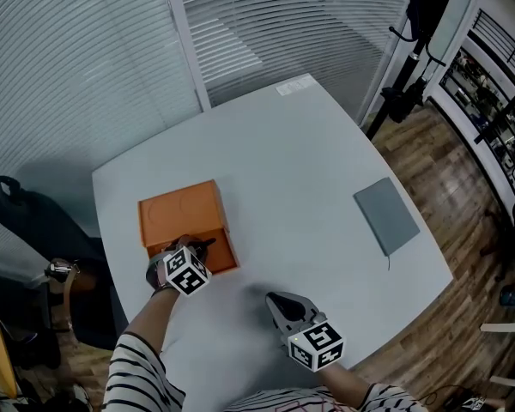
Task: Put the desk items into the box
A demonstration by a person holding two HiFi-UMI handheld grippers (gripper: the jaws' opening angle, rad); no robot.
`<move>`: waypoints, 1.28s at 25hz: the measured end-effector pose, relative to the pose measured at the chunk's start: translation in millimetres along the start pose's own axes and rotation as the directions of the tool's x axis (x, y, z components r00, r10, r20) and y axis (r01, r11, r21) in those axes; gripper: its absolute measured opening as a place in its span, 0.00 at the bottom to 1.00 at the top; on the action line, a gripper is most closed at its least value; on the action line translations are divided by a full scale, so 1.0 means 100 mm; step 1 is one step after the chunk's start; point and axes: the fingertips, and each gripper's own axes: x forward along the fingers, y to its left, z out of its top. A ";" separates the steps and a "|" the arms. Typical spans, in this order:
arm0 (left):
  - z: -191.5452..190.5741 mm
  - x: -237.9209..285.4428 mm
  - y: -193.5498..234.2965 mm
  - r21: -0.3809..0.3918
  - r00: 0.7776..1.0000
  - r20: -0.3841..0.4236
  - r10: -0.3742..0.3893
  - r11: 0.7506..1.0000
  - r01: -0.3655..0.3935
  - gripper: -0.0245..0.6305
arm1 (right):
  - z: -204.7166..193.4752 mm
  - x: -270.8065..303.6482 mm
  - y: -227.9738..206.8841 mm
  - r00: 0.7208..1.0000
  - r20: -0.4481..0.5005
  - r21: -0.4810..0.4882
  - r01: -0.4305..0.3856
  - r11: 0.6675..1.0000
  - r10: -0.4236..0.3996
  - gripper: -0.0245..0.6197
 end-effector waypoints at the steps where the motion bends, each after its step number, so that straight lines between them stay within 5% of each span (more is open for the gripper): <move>1: -0.01 0.01 -0.01 0.000 1.000 -0.005 0.002 1.000 -0.002 0.13 | 0.00 0.00 -0.01 1.000 -0.001 0.001 0.001 1.000 -0.001 0.08; 32: 0.07 -0.08 -0.04 -0.019 0.996 0.048 0.069 0.997 -0.069 0.14 | 0.03 -0.11 0.00 1.000 0.012 -0.014 0.021 1.000 -0.021 0.08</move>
